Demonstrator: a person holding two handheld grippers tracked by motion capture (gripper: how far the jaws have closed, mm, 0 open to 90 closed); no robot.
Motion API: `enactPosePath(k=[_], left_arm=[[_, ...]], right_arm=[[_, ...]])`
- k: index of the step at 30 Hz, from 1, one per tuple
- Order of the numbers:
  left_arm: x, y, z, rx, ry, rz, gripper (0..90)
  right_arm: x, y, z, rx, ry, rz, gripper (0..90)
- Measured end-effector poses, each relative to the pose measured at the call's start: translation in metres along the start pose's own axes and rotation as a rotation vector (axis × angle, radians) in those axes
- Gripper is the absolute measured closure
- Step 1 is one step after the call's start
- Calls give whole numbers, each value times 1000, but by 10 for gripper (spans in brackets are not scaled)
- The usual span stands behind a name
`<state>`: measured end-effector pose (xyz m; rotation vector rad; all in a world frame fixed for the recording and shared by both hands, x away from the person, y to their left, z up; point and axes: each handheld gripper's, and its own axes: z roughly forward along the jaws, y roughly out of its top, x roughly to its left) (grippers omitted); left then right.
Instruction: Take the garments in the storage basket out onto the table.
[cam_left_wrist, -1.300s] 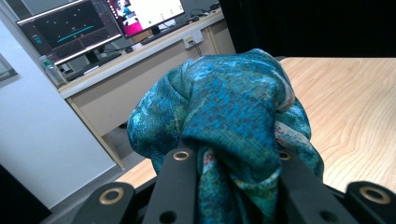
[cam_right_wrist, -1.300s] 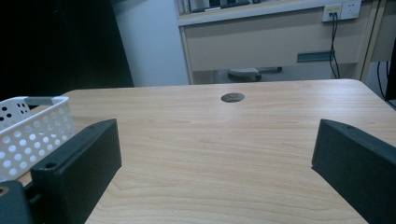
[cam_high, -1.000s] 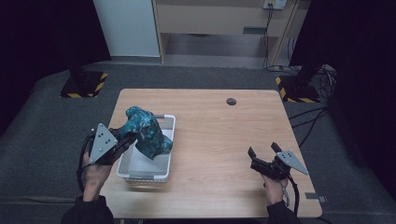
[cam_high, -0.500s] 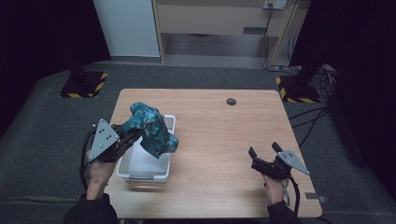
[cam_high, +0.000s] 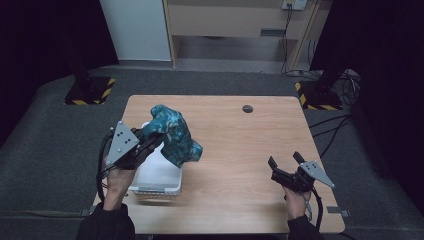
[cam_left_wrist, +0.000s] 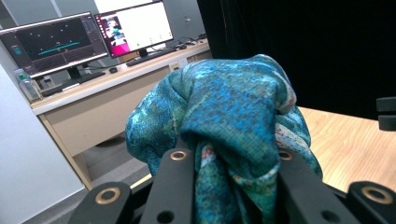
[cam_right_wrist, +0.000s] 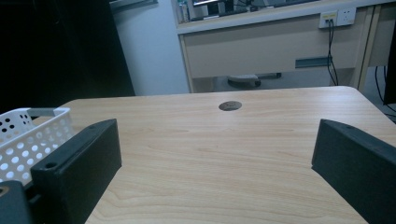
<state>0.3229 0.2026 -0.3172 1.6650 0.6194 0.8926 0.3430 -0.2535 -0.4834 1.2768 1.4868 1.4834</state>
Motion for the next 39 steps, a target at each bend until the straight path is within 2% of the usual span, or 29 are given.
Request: enactPosePath(k=[11,19,28,39], left_arm=[[-21,6,22,-35,3,-56,780],[-38,7,38,-47,-4,-61,779],[-47,11,49,-68,12,-84,774],[-62,13,67,-83,6,-116,772]], right_arm=[[-7,0,-1,2,-20,7,15],[-11,0,-3,-2,-28,20,15],[-12,1,-4,-8,-29,22,15],[-15,1,-6,-12,-29,29,15]])
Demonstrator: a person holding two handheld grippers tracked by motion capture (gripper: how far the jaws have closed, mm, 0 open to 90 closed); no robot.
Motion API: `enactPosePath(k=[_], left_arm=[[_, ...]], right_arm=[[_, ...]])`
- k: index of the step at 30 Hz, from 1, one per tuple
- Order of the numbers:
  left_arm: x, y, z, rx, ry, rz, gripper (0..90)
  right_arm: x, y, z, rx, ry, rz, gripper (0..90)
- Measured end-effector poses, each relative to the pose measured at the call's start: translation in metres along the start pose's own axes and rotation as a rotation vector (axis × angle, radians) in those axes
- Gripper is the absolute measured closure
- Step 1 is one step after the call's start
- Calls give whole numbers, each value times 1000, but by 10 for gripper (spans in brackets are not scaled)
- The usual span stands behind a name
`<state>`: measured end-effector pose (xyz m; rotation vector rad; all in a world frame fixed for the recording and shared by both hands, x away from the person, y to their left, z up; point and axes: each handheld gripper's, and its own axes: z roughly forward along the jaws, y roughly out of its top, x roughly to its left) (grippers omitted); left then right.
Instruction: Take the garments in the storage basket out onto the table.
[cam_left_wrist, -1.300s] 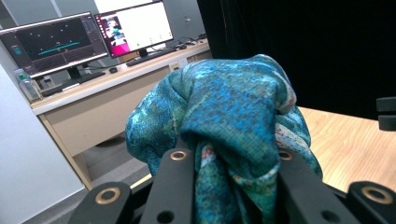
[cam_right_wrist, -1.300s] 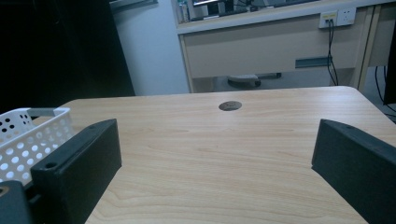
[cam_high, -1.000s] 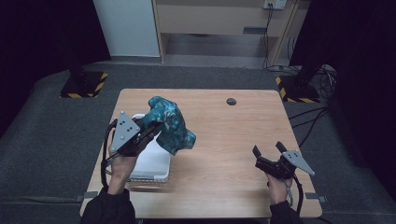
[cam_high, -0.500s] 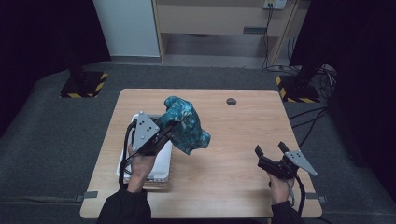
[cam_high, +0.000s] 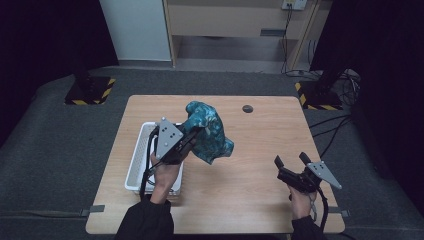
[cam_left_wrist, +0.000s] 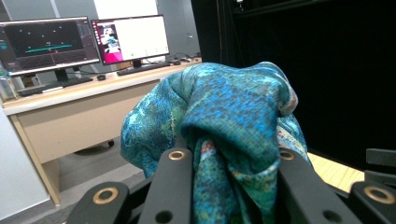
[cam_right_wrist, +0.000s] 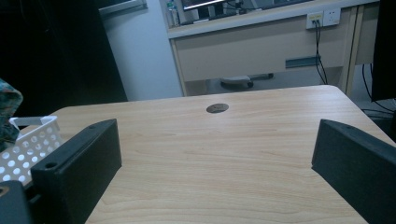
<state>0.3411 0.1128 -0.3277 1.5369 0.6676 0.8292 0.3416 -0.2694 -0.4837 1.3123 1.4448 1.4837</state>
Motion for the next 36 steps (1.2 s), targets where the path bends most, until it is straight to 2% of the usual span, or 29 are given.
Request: enactPosePath(k=[11,18,24,32,36], left_arm=[[-16,-5,18,0,-2,-13,772],[-25,-19,25,18,34,-18,772],[-28,-32,28,29,63,-44,772],[-37,-53,36,54,67,-78,767],[-41,-62,40,62,74,-81,764]], right_arm=[[-7,1,-9,-12,-16,12,15],[-2,2,-7,-12,1,9,15],[2,1,-2,-6,15,7,15],[3,1,0,-4,19,4,15],[2,1,-1,-3,18,7,16]])
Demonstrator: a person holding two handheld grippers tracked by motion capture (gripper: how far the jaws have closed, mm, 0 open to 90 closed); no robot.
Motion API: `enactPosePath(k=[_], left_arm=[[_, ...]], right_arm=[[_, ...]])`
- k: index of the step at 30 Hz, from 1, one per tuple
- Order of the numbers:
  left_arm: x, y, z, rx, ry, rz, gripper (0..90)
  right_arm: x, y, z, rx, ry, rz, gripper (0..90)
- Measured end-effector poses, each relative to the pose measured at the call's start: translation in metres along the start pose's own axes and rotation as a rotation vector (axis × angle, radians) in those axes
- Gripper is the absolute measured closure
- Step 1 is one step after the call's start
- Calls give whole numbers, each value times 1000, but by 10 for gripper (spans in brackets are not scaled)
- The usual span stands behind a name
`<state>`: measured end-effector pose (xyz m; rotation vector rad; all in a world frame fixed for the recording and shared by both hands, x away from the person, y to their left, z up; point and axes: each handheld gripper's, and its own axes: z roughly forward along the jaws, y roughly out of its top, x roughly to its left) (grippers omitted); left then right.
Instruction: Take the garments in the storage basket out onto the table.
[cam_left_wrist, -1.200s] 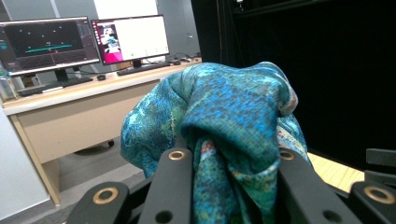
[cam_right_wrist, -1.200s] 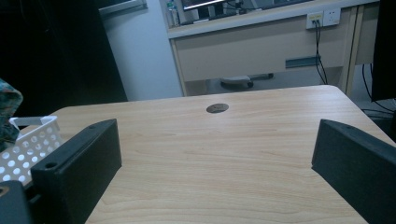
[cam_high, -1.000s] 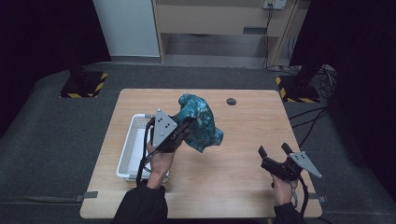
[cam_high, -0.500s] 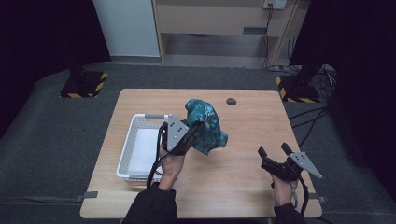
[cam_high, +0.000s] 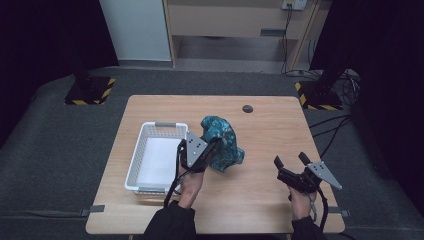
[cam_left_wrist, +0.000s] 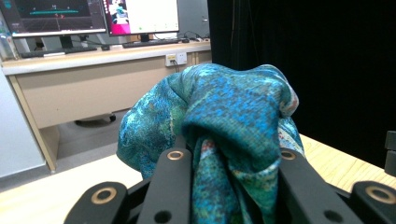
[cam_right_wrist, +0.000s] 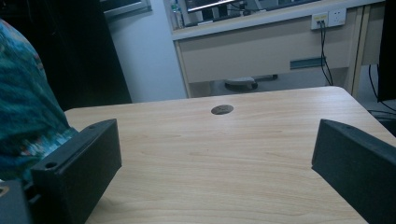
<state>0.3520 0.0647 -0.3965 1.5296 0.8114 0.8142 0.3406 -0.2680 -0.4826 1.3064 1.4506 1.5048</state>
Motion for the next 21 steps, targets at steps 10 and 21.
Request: enactPosePath(k=[10,21], left_arm=[[-9,-21,9,8,24,-1,758],[-15,-36,13,24,37,-11,757]], right_arm=[[-2,1,-2,-6,-3,1,15],[-3,1,-4,-7,-5,2,16]])
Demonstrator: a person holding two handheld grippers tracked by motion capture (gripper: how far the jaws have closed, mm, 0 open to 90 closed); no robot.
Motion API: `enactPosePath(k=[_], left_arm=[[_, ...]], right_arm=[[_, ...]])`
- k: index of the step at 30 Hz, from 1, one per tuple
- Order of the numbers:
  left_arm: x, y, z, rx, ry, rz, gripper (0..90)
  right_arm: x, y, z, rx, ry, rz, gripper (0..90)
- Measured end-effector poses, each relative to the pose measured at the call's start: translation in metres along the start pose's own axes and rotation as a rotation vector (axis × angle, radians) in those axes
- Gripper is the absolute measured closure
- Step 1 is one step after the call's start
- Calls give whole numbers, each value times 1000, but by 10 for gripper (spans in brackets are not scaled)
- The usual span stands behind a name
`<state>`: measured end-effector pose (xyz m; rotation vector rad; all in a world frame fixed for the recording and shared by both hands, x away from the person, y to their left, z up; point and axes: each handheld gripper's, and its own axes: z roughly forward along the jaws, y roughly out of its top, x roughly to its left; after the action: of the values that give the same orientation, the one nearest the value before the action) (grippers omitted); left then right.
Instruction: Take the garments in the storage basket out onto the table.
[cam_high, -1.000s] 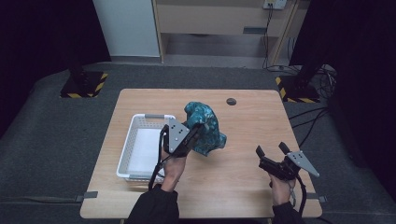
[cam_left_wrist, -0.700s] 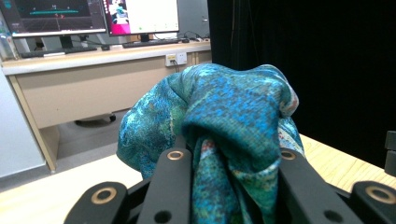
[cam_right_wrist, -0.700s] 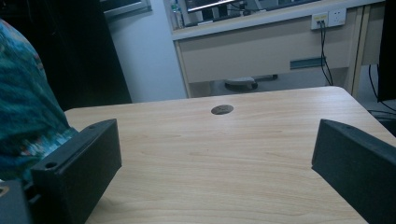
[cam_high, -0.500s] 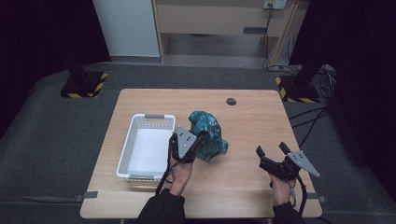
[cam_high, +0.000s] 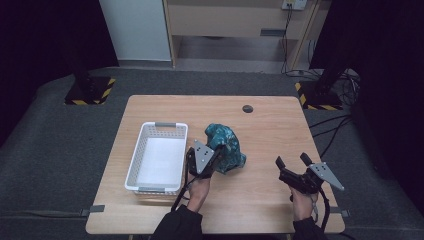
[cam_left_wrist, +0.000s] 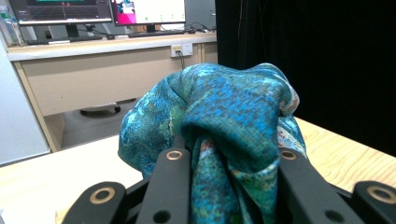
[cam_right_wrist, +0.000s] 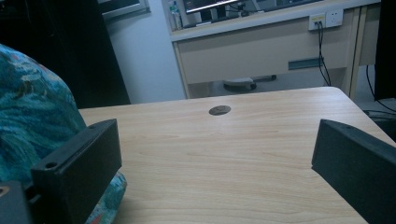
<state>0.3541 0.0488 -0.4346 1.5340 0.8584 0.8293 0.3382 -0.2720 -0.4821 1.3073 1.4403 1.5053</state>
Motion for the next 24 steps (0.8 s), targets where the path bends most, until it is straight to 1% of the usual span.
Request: enactPosePath(k=[6,9,13,18,21,24], left_arm=[[-2,-10,3,17,13,-16,735],[-2,-14,4,8,20,-29,713],[-2,-19,5,6,34,-22,691],[-1,-26,6,14,50,-22,690],[0,-31,6,19,49,-32,693],[0,-33,6,15,46,-32,699]], right_arm=[[-1,0,0,-1,-1,0,16],[0,0,0,-2,0,-1,16],[0,0,0,-1,1,-1,15],[1,0,0,2,4,-3,15],[1,0,0,0,3,-2,16],[2,0,0,1,3,-3,16]])
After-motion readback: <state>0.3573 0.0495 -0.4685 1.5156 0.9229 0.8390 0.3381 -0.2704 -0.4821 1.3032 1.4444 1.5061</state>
